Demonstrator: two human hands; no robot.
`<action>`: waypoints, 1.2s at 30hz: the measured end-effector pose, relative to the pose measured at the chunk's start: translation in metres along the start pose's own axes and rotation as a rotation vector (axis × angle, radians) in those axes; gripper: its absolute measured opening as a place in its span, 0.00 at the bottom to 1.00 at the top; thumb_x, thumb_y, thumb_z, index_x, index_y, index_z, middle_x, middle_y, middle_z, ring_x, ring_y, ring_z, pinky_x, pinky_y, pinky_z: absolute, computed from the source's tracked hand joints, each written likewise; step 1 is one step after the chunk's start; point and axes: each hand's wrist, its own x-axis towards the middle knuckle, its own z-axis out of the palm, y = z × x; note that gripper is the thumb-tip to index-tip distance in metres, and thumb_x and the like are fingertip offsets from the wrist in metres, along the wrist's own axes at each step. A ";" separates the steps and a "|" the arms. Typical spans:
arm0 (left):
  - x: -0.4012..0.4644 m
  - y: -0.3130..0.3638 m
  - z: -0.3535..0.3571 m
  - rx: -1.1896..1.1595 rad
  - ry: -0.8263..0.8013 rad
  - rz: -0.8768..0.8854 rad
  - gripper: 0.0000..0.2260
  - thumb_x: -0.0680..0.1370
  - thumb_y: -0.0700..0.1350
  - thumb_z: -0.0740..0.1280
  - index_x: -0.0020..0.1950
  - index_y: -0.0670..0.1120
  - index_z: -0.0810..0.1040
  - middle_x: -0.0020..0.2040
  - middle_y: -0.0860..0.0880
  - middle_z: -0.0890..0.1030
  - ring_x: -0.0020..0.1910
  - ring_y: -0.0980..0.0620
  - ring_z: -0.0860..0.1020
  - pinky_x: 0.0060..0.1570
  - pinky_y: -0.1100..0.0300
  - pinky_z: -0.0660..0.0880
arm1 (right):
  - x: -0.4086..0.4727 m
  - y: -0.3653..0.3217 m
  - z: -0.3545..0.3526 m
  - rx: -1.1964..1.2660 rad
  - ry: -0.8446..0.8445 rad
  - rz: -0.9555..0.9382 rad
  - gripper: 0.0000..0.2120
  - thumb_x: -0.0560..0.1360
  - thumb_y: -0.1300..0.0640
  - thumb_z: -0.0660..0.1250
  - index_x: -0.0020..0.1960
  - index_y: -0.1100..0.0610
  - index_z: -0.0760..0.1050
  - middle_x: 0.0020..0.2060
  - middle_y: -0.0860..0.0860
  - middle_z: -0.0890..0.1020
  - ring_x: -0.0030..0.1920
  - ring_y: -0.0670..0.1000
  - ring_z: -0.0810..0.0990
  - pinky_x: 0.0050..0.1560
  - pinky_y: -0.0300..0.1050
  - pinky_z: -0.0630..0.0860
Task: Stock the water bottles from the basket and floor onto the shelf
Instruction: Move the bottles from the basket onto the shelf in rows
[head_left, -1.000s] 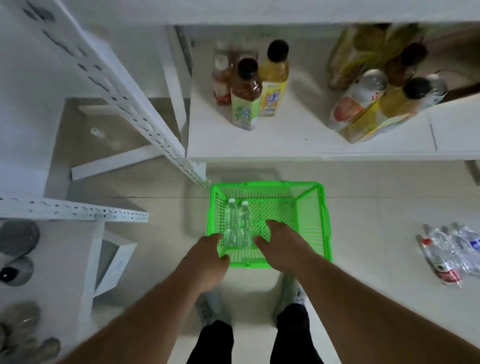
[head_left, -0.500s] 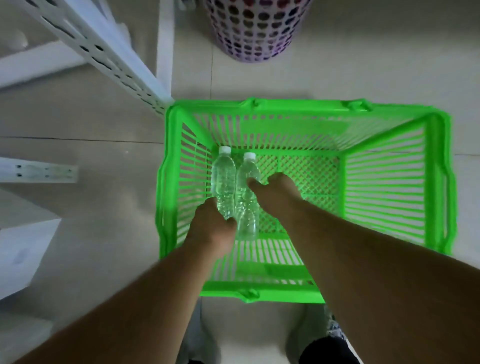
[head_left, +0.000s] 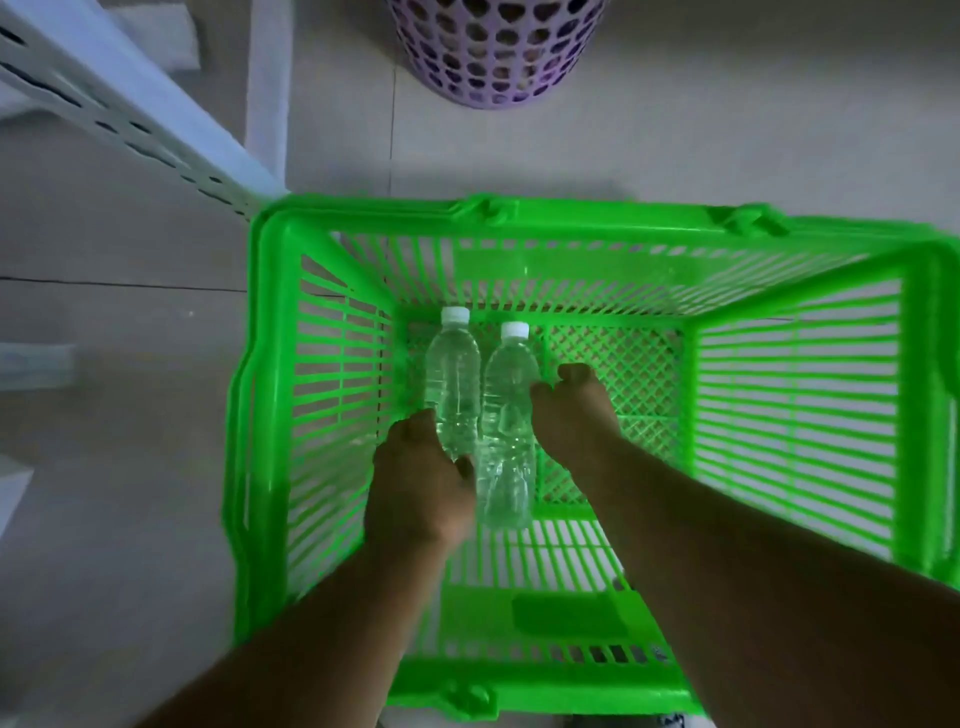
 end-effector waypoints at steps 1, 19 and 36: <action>0.007 0.001 0.001 -0.028 -0.030 -0.041 0.30 0.76 0.54 0.70 0.73 0.43 0.66 0.68 0.40 0.73 0.67 0.39 0.72 0.64 0.51 0.71 | 0.001 0.000 -0.002 0.022 -0.001 0.022 0.25 0.76 0.48 0.65 0.70 0.57 0.71 0.63 0.56 0.79 0.58 0.58 0.79 0.53 0.42 0.74; -0.039 0.008 -0.034 -0.485 -0.167 -0.084 0.26 0.70 0.48 0.78 0.64 0.42 0.75 0.58 0.54 0.76 0.55 0.52 0.76 0.55 0.59 0.72 | -0.043 -0.001 -0.063 0.084 -0.019 -0.202 0.17 0.70 0.41 0.76 0.43 0.55 0.78 0.31 0.44 0.79 0.30 0.42 0.76 0.25 0.33 0.67; -0.378 0.077 -0.326 -0.667 -0.014 0.327 0.18 0.67 0.41 0.80 0.51 0.52 0.77 0.47 0.56 0.84 0.47 0.65 0.80 0.45 0.70 0.72 | -0.465 -0.150 -0.359 0.243 0.103 -0.679 0.11 0.71 0.48 0.76 0.48 0.53 0.83 0.41 0.45 0.87 0.41 0.43 0.84 0.45 0.44 0.79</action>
